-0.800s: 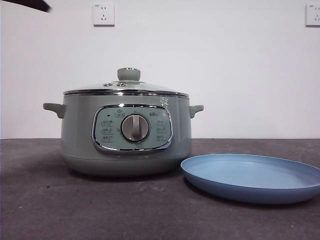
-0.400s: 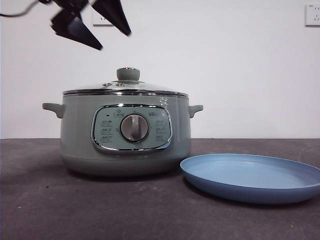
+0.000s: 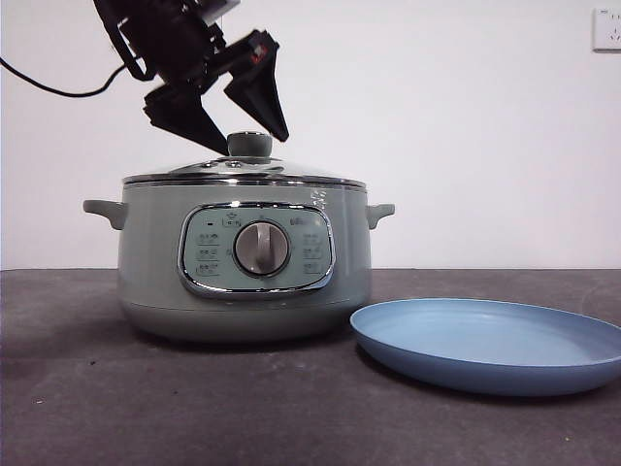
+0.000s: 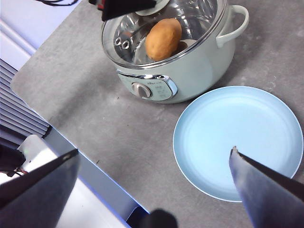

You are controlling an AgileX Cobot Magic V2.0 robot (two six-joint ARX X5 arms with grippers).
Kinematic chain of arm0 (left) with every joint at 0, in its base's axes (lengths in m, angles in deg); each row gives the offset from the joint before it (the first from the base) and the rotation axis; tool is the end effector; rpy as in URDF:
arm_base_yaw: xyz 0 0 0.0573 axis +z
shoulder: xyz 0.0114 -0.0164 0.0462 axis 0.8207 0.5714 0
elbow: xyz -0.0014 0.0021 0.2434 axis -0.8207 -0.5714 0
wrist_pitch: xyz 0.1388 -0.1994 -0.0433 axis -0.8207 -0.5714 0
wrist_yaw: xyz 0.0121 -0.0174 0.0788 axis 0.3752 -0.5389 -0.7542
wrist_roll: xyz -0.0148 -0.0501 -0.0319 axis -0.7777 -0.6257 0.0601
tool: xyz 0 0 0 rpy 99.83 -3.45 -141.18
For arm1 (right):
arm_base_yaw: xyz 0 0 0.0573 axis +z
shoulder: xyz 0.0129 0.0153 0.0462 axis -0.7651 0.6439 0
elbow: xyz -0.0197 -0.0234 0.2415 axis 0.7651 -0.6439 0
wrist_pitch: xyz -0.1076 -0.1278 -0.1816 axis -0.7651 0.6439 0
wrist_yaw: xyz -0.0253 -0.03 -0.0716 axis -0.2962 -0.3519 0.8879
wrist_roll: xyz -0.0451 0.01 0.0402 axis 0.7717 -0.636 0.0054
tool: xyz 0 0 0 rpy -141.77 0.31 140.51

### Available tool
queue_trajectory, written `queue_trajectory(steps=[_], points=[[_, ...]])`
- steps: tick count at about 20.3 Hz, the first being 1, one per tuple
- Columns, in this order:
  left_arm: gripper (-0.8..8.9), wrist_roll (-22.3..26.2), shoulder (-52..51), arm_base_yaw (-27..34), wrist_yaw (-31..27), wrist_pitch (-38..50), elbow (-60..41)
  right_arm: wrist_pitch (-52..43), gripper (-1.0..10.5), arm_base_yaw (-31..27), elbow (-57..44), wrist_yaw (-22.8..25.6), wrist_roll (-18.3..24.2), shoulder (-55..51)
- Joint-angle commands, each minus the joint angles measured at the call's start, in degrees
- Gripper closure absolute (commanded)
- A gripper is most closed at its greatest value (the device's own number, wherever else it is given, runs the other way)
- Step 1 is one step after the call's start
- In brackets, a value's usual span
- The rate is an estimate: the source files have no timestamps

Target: Take the potato out from the steamer,put the potato on the plate,close the lid

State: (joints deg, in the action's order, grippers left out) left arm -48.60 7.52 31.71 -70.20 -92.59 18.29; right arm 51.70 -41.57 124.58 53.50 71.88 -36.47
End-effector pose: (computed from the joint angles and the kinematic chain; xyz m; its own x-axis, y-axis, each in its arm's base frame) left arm 0.3421 -0.1596 0.2779 0.5726 -0.5219 -0.6323 0.6577 0.7528 -0.0259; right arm 0.1374 0.0444 0.3278 0.4992 0.6649 -0.5556 -0.6102 0.7250 0.3194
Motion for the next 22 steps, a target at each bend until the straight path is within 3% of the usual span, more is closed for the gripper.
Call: queue_trajectory(steps=[1,4,8,22], points=[[2.28,0.7,0.5,-0.4,0.0,0.1,0.1,-0.3,2.5,0.2,0.2,0.0,0.2,0.0],[5.28,0.7,0.5,-0.7,0.1,-0.8,0.1,-0.3,2.5,0.2,0.2,0.0,0.2,0.0],[8.32,0.4,0.4,-0.7,0.5,-1.2,0.1,-0.4,2.5,0.1,0.2,0.2,0.2,0.0],[8.23,0.2,-7.3,-0.1,0.4,-0.9,0.2,-1.2,2.5,0.2,0.2,0.2,-0.7,0.6]])
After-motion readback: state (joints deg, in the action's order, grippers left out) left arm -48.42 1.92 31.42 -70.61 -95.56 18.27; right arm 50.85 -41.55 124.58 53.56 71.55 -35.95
